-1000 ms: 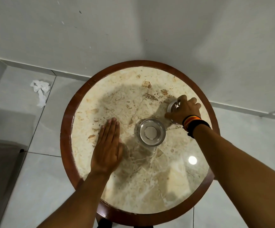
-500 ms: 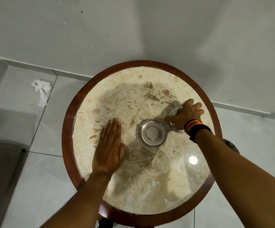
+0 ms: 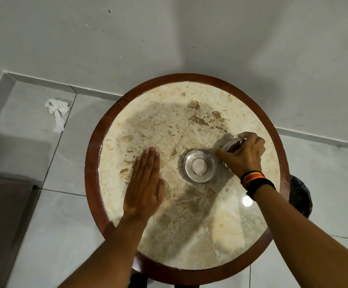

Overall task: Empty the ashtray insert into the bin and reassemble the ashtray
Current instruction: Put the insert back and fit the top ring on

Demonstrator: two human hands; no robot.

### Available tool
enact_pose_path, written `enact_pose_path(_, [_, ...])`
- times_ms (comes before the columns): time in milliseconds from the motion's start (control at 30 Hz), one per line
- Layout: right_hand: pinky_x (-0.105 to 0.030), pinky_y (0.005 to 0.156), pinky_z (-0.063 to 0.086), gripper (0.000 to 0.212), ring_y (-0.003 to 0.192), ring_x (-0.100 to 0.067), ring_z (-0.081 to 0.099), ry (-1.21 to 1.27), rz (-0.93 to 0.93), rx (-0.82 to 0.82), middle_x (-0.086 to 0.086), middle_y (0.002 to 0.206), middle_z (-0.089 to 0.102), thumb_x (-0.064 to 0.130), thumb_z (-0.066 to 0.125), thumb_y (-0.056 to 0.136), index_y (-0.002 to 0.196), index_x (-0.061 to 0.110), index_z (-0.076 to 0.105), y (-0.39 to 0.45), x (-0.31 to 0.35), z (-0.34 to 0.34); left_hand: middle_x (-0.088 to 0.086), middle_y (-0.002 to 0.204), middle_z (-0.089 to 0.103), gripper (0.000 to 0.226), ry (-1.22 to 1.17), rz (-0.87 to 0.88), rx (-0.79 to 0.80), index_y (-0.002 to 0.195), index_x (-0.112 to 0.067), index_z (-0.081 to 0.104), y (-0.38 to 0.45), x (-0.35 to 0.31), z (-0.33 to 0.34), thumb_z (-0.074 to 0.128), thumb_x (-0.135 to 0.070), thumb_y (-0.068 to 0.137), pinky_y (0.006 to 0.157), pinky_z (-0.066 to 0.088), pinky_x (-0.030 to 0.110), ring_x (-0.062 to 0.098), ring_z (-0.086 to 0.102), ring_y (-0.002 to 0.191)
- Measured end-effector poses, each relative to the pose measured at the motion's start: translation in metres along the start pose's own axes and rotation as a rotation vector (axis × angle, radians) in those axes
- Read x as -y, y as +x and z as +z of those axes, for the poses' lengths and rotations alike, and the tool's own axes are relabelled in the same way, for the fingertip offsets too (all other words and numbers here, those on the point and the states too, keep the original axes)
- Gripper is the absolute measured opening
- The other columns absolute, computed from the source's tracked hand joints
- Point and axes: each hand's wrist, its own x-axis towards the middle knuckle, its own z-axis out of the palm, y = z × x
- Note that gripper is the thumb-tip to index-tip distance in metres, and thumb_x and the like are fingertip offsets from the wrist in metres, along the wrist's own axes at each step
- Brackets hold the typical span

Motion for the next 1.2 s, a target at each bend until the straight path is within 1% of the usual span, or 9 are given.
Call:
enact_pose_path(100, [-0.038, 0.098, 0.05, 0.075, 0.124, -0.026, 0.036, 0.093, -0.145, 0.099, -0.007, 0.134, 0.035, 0.041, 0.087, 0.066, 0.125, 0.02, 0.045, -0.015, 0.007, -0.005, 0.012, 0.177, 0.018, 0.063, -0.001, -0.001, -0.008, 0.166, -0.004, 0.023, -0.001, 0.001, 0.002, 0.023, -0.028, 0.108, 0.133, 0.024, 0.051, 0.026, 0.012, 0.166])
enact_pose_path(167, [-0.038, 0.098, 0.049, 0.083, 0.125, -0.026, 0.037, 0.062, -0.263, 0.21, -0.005, 0.137, 0.033, 0.048, 0.084, 0.065, 0.131, 0.021, 0.041, -0.026, 0.017, -0.008, 0.012, 0.177, 0.019, 0.062, -0.005, 0.002, -0.023, 0.165, -0.004, 0.024, -0.001, 0.001, 0.002, 0.024, -0.028, 0.108, 0.133, 0.024, 0.051, 0.026, 0.013, 0.166])
enact_pose_path(300, [-0.056, 0.11, 0.039, 0.106, 0.144, -0.038, 0.022, -0.124, -0.405, 0.411, -0.002, 0.161, 0.006, 0.053, 0.082, 0.061, 0.146, 0.028, 0.023, -0.044, 0.043, -0.004, 0.013, 0.176, 0.022, 0.062, -0.016, 0.012, -0.052, 0.165, -0.004, 0.026, -0.001, 0.002, 0.004, 0.027, -0.026, 0.108, 0.132, 0.025, 0.052, 0.026, 0.015, 0.166])
enact_pose_path(400, [-0.061, 0.11, 0.035, 0.118, 0.147, -0.04, 0.016, -0.26, -0.448, 0.48, -0.003, 0.164, -0.006, 0.05, 0.085, 0.058, 0.15, 0.027, 0.015, -0.05, 0.057, 0.008, 0.014, 0.176, 0.024, 0.063, 0.02, 0.015, -0.053, 0.165, -0.003, 0.027, -0.001, 0.002, 0.004, 0.029, -0.026, 0.106, 0.131, 0.028, 0.053, 0.028, 0.017, 0.165])
enact_pose_path(533, [-0.059, 0.112, 0.032, 0.118, 0.148, -0.039, 0.014, -0.346, -0.463, 0.484, -0.01, 0.165, -0.004, 0.048, 0.086, 0.06, 0.152, 0.02, 0.017, -0.054, 0.059, 0.021, 0.014, 0.175, 0.025, 0.062, 0.018, 0.005, -0.043, 0.164, -0.003, 0.028, 0.0, 0.001, 0.001, 0.028, -0.026, 0.107, 0.13, 0.03, 0.054, 0.029, 0.019, 0.164])
enact_pose_path(633, [-0.056, 0.112, 0.031, 0.113, 0.147, -0.039, 0.018, -0.384, -0.484, 0.426, -0.014, 0.164, 0.004, 0.048, 0.084, 0.061, 0.15, 0.016, 0.023, -0.055, 0.057, 0.024, 0.014, 0.175, 0.026, 0.061, 0.012, 0.002, -0.04, 0.164, -0.003, 0.03, 0.0, -0.001, -0.001, 0.027, -0.026, 0.107, 0.131, 0.03, 0.054, 0.029, 0.02, 0.164])
enact_pose_path(767, [-0.055, 0.112, 0.033, 0.111, 0.145, -0.038, 0.023, -0.355, -0.478, 0.362, -0.014, 0.162, 0.012, 0.049, 0.084, 0.06, 0.149, 0.016, 0.026, -0.049, 0.057, 0.02, 0.014, 0.174, 0.027, 0.061, 0.017, 0.001, -0.043, 0.163, -0.003, 0.031, 0.0, -0.002, -0.004, 0.028, -0.026, 0.107, 0.131, 0.03, 0.052, 0.03, 0.021, 0.164])
enact_pose_path(1067, [-0.047, 0.108, 0.037, 0.099, 0.138, -0.034, 0.03, -0.357, -0.474, 0.409, -0.012, 0.149, 0.029, 0.045, 0.084, 0.06, 0.141, 0.011, 0.037, -0.039, 0.052, 0.026, 0.014, 0.173, 0.029, 0.06, 0.015, -0.002, -0.049, 0.162, -0.002, 0.032, 0.0, -0.003, -0.005, 0.03, -0.026, 0.107, 0.13, 0.032, 0.053, 0.03, 0.023, 0.163])
enact_pose_path(1200, [-0.044, 0.114, 0.029, 0.095, 0.142, -0.032, 0.027, -0.323, -0.493, 0.398, -0.01, 0.152, 0.027, 0.048, 0.083, 0.064, 0.14, 0.013, 0.039, -0.039, 0.045, 0.028, 0.014, 0.174, 0.028, 0.062, 0.009, 0.005, -0.055, 0.163, -0.002, 0.032, 0.0, -0.001, -0.003, 0.031, -0.025, 0.105, 0.13, 0.031, 0.053, 0.029, 0.022, 0.163])
